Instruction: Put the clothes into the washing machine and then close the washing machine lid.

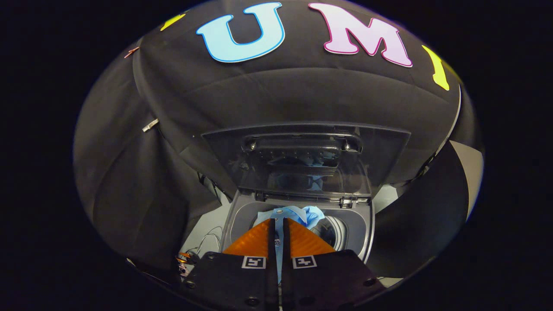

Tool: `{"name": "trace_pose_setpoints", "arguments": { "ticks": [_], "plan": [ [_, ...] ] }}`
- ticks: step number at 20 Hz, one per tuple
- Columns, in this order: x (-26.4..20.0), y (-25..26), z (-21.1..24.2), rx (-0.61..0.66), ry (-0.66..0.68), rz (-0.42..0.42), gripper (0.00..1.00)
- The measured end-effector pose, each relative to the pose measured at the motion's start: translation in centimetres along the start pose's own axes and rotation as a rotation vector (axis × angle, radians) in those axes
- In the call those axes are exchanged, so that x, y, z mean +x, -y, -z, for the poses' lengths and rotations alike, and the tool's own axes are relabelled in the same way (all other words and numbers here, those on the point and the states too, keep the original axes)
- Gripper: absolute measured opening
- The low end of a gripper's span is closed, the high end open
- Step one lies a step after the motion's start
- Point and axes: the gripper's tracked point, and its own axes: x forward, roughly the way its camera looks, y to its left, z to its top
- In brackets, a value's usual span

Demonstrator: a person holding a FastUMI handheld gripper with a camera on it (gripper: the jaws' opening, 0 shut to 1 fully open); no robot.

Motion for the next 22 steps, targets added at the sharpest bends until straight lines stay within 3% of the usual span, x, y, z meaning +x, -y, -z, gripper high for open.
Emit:
{"name": "trace_pose_setpoints", "arguments": {
  "ticks": [5,10,14,22],
  "plan": [
    [0.1,0.3,0.0,0.016,-0.008,0.0,0.08],
    [-1.8,0.9,-1.3,-0.013,0.02,0.018,0.85],
    [-2.5,1.4,-1.3,0.005,0.03,0.02,0.99],
    [-2.7,2.1,-1.1,0.019,0.032,0.015,0.99]
  ]
}}
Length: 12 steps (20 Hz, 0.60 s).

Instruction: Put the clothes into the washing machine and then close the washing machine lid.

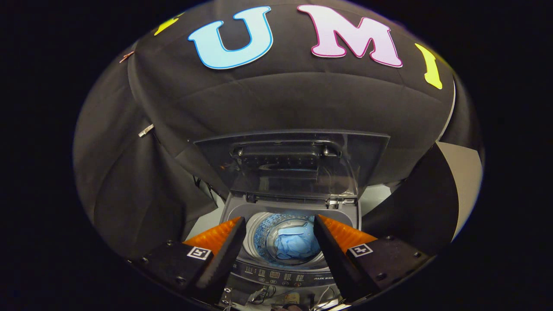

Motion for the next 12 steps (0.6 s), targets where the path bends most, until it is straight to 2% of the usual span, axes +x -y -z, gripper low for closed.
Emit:
{"name": "trace_pose_setpoints", "arguments": {
  "ticks": [7,12],
  "plan": [
    [-2.0,-0.8,-3.0,-0.028,0.075,-0.036,0.99],
    [-1.3,-0.4,-6.3,-0.037,0.126,-0.029,0.99]
  ]
}}
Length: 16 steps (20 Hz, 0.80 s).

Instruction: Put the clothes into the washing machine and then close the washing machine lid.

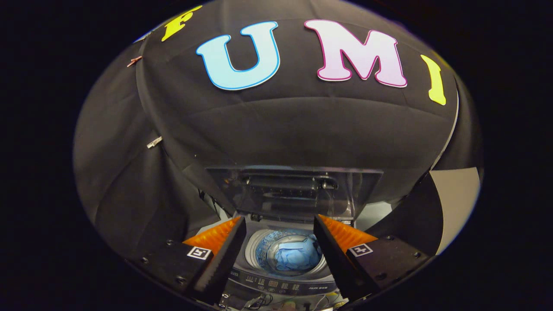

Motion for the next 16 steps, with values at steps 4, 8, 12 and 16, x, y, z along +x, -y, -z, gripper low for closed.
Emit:
{"name": "trace_pose_setpoints", "arguments": {
  "ticks": [4,8,12,16],
  "plan": [
    [2.1,-0.6,-2.4,0.032,0.027,-0.028,0.99],
    [5.0,-0.1,-5.5,0.035,0.073,0.0,0.99],
    [7.8,0.1,-6.8,0.036,0.06,0.017,0.99],
    [10.0,0.7,-7.2,0.051,0.046,0.036,0.99]
  ]
}}
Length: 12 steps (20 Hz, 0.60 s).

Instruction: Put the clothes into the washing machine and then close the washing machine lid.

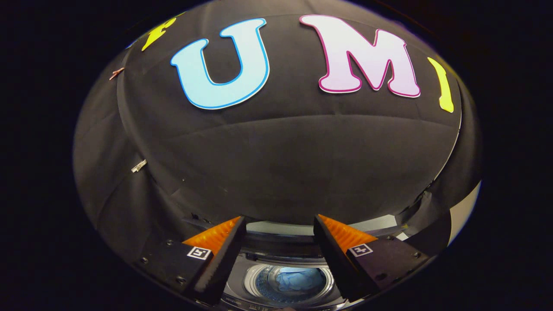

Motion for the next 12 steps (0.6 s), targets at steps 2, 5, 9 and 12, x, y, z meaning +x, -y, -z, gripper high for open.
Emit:
{"name": "trace_pose_setpoints", "arguments": {
  "ticks": [2,5,9,12],
  "plan": [
    [0.78,0.11,0.47,0.003,-0.017,-0.001,0.99],
    [1.15,0.17,0.6,-0.013,-0.021,0.01,0.99],
    [1.25,0.35,0.47,-0.03,-0.022,0.015,0.99],
    [1.08,0.28,0.65,-0.031,-0.025,0.012,0.99]
  ]
}}
